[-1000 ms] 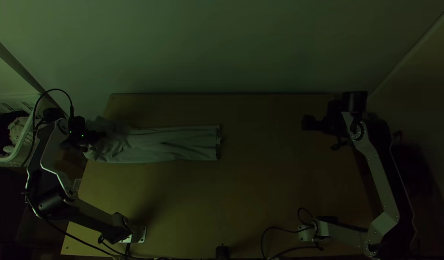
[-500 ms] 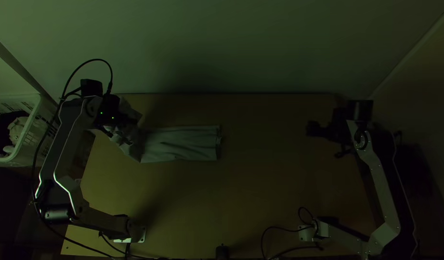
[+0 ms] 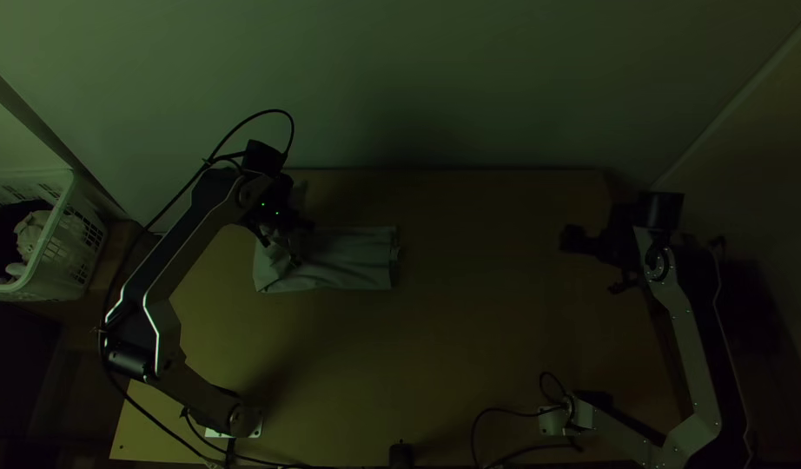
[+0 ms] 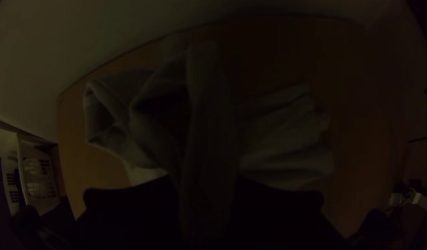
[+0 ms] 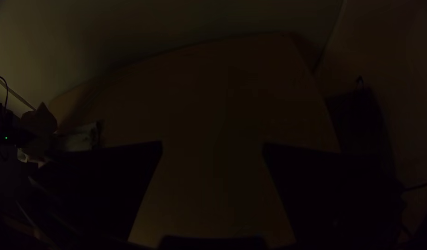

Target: Fold the t-shirt

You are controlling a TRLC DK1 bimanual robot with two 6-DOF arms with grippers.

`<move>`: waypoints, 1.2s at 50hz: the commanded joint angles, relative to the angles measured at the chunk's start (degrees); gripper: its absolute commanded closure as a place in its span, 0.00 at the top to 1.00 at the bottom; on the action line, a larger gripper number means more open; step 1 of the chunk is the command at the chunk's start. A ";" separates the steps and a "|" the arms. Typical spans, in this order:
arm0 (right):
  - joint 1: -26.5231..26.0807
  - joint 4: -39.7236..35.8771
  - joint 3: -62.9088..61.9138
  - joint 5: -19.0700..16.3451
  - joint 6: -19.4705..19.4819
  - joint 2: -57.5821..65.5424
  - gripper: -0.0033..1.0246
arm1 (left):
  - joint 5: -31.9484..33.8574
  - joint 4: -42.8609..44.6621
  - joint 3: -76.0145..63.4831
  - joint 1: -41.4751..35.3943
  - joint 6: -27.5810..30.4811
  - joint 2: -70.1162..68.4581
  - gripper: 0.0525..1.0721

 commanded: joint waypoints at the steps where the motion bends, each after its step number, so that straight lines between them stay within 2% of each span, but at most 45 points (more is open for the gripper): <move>1: -0.51 0.42 -1.97 -0.09 -0.14 -1.48 0.96 | -1.53 -1.49 3.79 -3.12 -2.71 3.24 0.03; 25: -2.79 1.83 -6.71 -0.09 -1.02 -3.59 0.96 | -1.70 0.53 7.04 -16.30 -5.79 11.85 0.04; 26: -2.79 1.83 -6.80 -0.17 -1.02 -3.68 0.96 | -1.70 0.53 7.48 -16.74 -5.97 12.47 0.09; 27: -2.79 1.83 -6.98 -0.17 -1.02 -3.85 0.96 | -1.70 0.53 8.01 -17.09 -6.23 13.08 0.20; 29: -2.88 1.91 -7.33 -0.17 -1.02 -4.03 0.96 | -1.70 -0.35 9.59 -18.24 -6.67 14.23 0.48; 30: -2.88 1.91 -7.50 -0.17 -1.02 -4.12 0.96 | -1.70 -0.88 10.30 -18.68 -6.93 14.75 0.59; 32: -2.79 2.18 -7.77 -0.17 -1.02 -4.29 0.96 | -1.53 -2.02 12.58 -19.91 -7.11 16.42 0.88; 33: -2.79 2.27 -7.94 -0.17 -0.93 -4.38 0.96 | -1.09 -3.16 14.34 -20.43 -7.46 17.92 0.98; 37: -2.70 2.62 -8.38 -0.17 -0.67 -4.64 0.96 | -1.00 -10.63 24.62 -22.54 -11.15 24.95 0.96; 40: -2.35 2.79 -8.47 -0.17 -0.41 -4.82 0.96 | -0.91 -13.09 29.28 -23.77 -12.65 28.11 0.96; 49: -2.18 3.14 -8.56 -0.17 -0.23 -5.35 0.96 | 1.20 -10.37 32.01 -27.20 -13.26 28.38 0.96; 55: -2.18 3.41 -8.65 -0.17 -0.23 -5.61 0.96 | 5.59 -8.79 32.09 -27.38 -13.70 26.71 0.96; 60: -2.18 4.11 -8.56 -0.17 -0.49 -5.61 0.96 | 5.77 -8.08 32.09 -26.94 -13.79 25.74 0.96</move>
